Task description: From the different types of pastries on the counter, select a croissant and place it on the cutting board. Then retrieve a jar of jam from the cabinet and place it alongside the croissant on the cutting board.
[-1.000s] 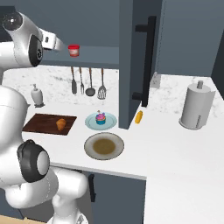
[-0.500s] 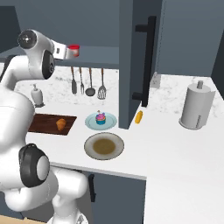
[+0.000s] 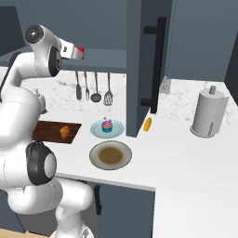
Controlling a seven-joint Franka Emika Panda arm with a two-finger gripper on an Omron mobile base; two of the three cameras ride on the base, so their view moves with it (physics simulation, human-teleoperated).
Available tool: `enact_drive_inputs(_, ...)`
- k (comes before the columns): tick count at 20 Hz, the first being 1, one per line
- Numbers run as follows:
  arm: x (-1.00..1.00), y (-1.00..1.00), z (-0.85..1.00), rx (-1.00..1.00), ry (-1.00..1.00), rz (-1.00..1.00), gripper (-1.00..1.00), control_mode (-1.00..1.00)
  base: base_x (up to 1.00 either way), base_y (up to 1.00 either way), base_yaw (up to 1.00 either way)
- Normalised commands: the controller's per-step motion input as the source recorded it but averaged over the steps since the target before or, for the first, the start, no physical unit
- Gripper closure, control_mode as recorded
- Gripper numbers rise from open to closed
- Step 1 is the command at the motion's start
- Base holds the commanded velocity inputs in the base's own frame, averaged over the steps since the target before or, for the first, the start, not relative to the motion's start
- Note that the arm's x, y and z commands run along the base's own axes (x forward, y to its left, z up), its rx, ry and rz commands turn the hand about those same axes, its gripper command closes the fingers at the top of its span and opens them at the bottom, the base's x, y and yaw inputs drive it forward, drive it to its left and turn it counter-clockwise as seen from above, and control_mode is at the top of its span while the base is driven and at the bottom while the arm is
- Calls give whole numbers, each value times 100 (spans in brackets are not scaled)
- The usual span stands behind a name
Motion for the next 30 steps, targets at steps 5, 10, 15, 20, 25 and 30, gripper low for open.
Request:
enact_drive_inputs(5,26,-11,-1,0,0,0,-100,-100,0,0,0)
enact_drive_inputs(10,39,-1,-3,0,0,0,-100,-100,0,0,0)
enact_drive_inputs(15,50,0,-5,0,1,0,-100,-100,0,0,0)
enact_drive_inputs(20,61,0,-19,0,0,0,-100,-100,0,0,0)
enact_drive_inputs(25,45,2,-12,0,0,0,-100,-100,0,0,0)
enact_drive_inputs(30,39,15,-10,0,0,0,-100,-100,0,0,0)
